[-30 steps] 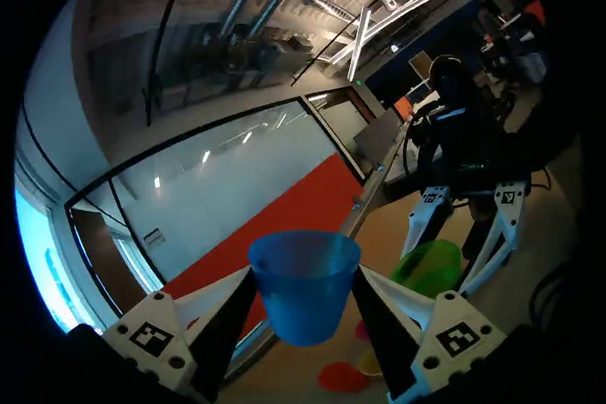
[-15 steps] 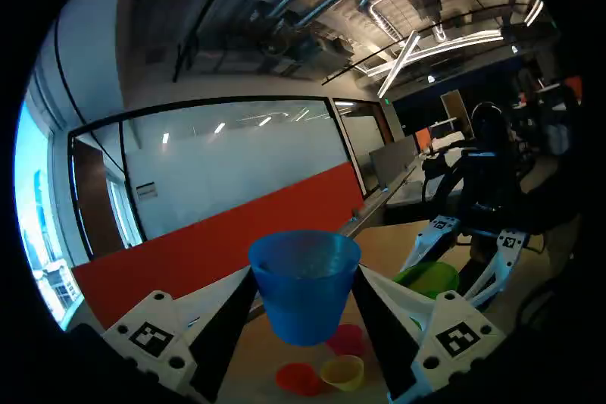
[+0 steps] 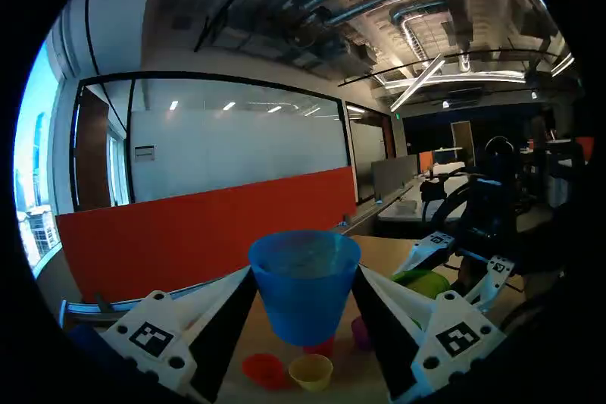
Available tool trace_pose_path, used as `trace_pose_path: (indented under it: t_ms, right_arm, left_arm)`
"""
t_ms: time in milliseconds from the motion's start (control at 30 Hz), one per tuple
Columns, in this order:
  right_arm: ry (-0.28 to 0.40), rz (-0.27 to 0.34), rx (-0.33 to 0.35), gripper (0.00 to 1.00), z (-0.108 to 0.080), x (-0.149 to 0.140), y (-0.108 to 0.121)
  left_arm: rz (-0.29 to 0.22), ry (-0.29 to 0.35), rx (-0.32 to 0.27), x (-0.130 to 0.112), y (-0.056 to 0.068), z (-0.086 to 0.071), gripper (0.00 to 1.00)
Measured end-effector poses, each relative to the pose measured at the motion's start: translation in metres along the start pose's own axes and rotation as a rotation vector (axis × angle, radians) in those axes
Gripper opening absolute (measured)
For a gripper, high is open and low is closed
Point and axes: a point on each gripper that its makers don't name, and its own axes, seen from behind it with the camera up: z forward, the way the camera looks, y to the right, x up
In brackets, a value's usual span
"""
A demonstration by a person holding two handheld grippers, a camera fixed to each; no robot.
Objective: Pour water
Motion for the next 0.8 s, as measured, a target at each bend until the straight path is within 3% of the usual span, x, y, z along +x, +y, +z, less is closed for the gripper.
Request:
trace_pose_path:
  t_ms: [300, 800]
  right_arm:
    - [-0.013, 0.013, 0.004, 0.9, -0.002, -0.002, -0.001]
    - [-0.109, 0.027, 0.036, 0.9, -0.008, -0.028, -0.006]
  left_arm:
    - [-0.022, -0.066, -0.007, -0.021, 0.0, -0.006, 0.84]
    - [-0.027, -0.225, 0.018, -0.083, -0.008, -0.023, 0.85]
